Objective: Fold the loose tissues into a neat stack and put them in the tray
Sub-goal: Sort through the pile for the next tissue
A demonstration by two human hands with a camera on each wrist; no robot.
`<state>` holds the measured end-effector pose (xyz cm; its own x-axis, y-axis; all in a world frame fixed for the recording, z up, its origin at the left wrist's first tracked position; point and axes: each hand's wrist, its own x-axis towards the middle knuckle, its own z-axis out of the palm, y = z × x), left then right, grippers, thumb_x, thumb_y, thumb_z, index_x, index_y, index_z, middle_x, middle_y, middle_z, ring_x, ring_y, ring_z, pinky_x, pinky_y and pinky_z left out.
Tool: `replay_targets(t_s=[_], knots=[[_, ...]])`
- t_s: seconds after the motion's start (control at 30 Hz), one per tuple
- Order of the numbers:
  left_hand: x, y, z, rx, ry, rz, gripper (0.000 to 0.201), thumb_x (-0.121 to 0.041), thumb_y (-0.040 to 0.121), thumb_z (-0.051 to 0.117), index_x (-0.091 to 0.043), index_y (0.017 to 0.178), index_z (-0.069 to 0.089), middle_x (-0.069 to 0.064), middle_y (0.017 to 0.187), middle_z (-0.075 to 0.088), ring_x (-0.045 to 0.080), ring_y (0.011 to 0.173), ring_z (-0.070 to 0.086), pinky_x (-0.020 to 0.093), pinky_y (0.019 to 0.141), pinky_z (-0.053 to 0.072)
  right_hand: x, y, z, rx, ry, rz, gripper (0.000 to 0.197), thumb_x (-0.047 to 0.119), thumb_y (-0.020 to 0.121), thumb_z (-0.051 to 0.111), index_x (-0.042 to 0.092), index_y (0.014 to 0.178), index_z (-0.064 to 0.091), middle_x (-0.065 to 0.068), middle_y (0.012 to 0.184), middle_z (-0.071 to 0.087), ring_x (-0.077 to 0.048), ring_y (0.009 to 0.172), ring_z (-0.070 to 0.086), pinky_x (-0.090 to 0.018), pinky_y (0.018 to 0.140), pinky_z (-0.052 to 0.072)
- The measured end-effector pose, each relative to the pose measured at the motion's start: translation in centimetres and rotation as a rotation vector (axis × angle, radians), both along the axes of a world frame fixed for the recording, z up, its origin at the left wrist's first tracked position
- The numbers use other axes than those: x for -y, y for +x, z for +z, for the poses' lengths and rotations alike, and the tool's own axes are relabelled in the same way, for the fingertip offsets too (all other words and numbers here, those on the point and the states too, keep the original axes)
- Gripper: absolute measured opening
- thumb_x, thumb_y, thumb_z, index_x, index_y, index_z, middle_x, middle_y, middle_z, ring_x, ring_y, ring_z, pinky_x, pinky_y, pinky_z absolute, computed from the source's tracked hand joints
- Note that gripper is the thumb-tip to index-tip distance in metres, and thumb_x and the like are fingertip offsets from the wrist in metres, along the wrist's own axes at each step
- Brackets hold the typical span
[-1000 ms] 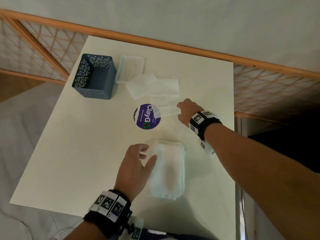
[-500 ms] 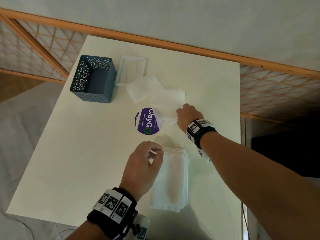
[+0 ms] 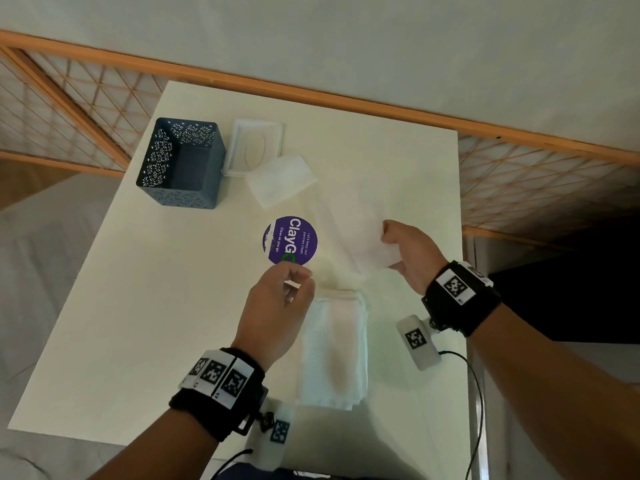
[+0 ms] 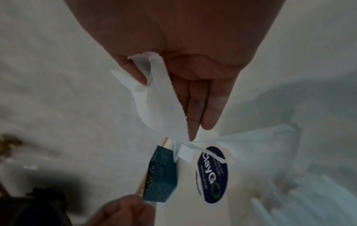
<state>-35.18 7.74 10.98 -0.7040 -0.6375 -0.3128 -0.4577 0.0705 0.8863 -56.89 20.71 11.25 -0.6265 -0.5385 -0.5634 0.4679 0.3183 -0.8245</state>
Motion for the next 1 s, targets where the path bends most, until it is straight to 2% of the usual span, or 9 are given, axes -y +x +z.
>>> replay_targets(t_s=[0.1,0.2,0.33,0.43,0.53,0.67,0.77,0.87,1.0], knots=[[0.0,-0.3,0.3,0.012,0.035,0.012,0.002,-0.028,0.098,0.067,-0.03,0.098,0.069,-0.015,0.095,0.071,0.004,0.07,0.06,0.018,0.068,0.046,-1.3,0.6,0.8,0.217,-0.162,-0.112,0.023,0.015,0.091,0.048,0.007,0.105,0.064,-0.005,0.103,0.068,-0.027,0.096,0.066,-0.038,0.071,0.06],[0.0,-0.7,0.3,-0.022,0.151,0.066,0.014,-0.039,0.095,0.071,-0.027,0.103,0.069,-0.013,0.102,0.073,0.008,0.086,0.067,0.03,0.081,0.053,-2.6,1.4,1.2,0.402,-0.291,-0.138,0.056,0.018,0.07,0.061,0.012,0.125,0.053,-0.012,0.121,0.06,-0.036,0.115,0.059,-0.051,0.083,0.06],[0.4,-1.9,1.3,-0.059,0.519,0.132,0.052,-0.061,0.08,0.066,-0.03,0.121,0.065,-0.006,0.129,0.069,0.013,0.122,0.064,0.041,0.108,0.051,-3.5,3.2,2.2,0.52,-0.36,-0.152,0.049,0.017,0.075,0.045,0.007,0.119,0.065,-0.009,0.111,0.067,-0.035,0.111,0.062,-0.046,0.076,0.062],[0.8,-2.9,2.3,-0.072,0.714,0.128,0.044,-0.061,0.094,0.064,-0.031,0.126,0.064,-0.001,0.137,0.068,0.016,0.128,0.063,0.038,0.111,0.046,-4.0,4.7,2.9,0.553,-0.393,-0.142,0.049,0.015,0.076,0.042,0.006,0.116,0.07,-0.009,0.107,0.071,-0.031,0.099,0.069,-0.045,0.078,0.061],[0.4,-3.3,2.9,-0.145,0.838,-0.003,0.059,-0.062,0.101,0.053,-0.021,0.143,0.063,0.005,0.135,0.072,0.021,0.127,0.067,0.042,0.113,0.046,-4.4,5.9,3.3,0.567,-0.384,-0.135,0.051,0.015,0.076,0.043,0.003,0.118,0.07,-0.011,0.107,0.071,-0.03,0.096,0.069,-0.042,0.073,0.061],[-0.2,-2.6,3.9,-0.282,0.924,-0.1,0.046,-0.035,0.108,0.051,-0.01,0.146,0.06,0.013,0.145,0.064,0.03,0.137,0.059,0.051,0.115,0.045,-5.1,6.6,3.4,0.537,-0.361,-0.127,0.059,0.02,0.066,0.061,0.004,0.122,0.066,-0.01,0.11,0.07,-0.029,0.095,0.07,-0.039,0.073,0.06],[-0.3,-2.1,3.9,-0.272,0.839,-0.096,0.04,-0.02,0.106,0.057,-0.005,0.144,0.06,0.016,0.142,0.066,0.034,0.135,0.06,0.049,0.112,0.049,-5.7,6.7,3.8,0.476,-0.317,-0.162,0.058,0.023,0.078,0.048,0.002,0.129,0.066,-0.015,0.117,0.068,-0.032,0.101,0.068,-0.043,0.076,0.061],[-0.2,-1.6,4.2,-0.263,0.752,-0.059,0.037,-0.015,0.103,0.061,-0.005,0.139,0.064,0.014,0.135,0.071,0.032,0.129,0.065,0.046,0.108,0.052,-6.1,6.6,4.4,0.448,-0.277,-0.198,0.054,0.041,0.091,0.051,0.009,0.131,0.067,-0.01,0.114,0.069,-0.027,0.095,0.068,-0.039,0.076,0.057],[-0.1,-0.7,4.7,-0.287,0.683,-0.043,0.033,-0.017,0.101,0.067,-0.008,0.133,0.07,0.014,0.132,0.072,0.034,0.126,0.067,0.051,0.11,0.051,-6.2,7.1,4.1,0.014,-0.016,-0.217,0.049,0.055,0.095,0.059,0.016,0.124,0.067,-0.008,0.122,0.074,-0.021,0.098,0.073,-0.042,0.087,0.057]])
